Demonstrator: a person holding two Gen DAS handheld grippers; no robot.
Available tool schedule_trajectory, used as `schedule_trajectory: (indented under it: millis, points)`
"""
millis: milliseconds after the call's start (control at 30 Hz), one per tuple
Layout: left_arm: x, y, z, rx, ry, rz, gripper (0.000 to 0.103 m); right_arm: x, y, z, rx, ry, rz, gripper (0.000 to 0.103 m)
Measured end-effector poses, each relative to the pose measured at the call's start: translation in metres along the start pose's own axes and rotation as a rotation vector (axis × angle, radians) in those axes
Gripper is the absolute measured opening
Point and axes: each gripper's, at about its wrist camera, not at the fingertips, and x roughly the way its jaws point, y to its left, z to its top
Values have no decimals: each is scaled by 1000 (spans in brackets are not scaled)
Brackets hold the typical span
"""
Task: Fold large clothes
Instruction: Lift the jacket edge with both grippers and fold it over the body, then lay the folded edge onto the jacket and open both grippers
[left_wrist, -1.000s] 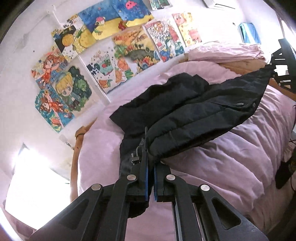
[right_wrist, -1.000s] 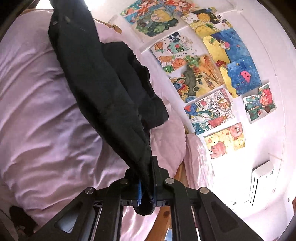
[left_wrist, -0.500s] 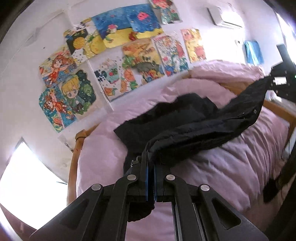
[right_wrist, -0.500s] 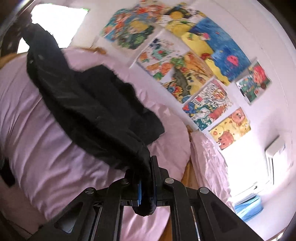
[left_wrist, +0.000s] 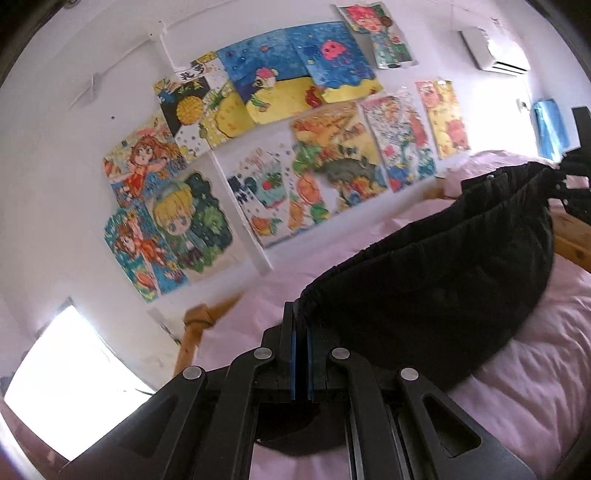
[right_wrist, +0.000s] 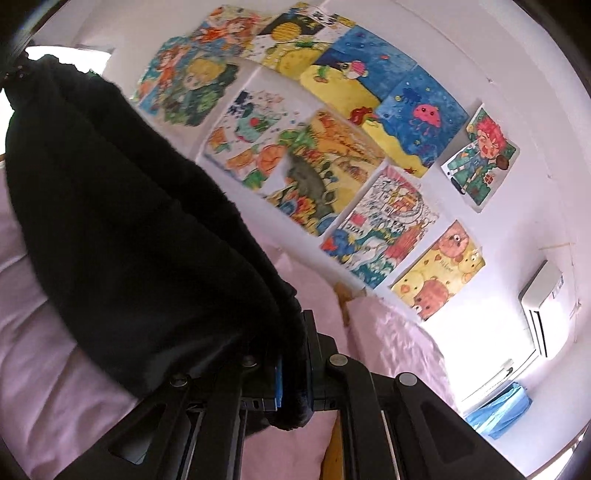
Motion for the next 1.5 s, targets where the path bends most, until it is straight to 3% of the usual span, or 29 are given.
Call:
schedule_trajectory:
  millis: [233, 467, 800, 1267, 1500]
  points:
    - [79, 6, 30, -16, -21, 79, 3, 75, -20, 26, 59, -19, -30, 8]
    - [158, 8, 38, -90, 16, 84, 3, 150, -24, 29, 86, 18, 5, 8]
    - [236, 10, 19, -114, 97, 55, 3, 215, -8, 23, 104, 78, 40, 9]
    - [324, 19, -8, -164, 295, -47, 3, 290, 13, 10, 145, 180, 143, 9]
    - [358, 9, -28, -130, 382, -75, 4, 316, 26, -4, 125, 235, 196, 10]
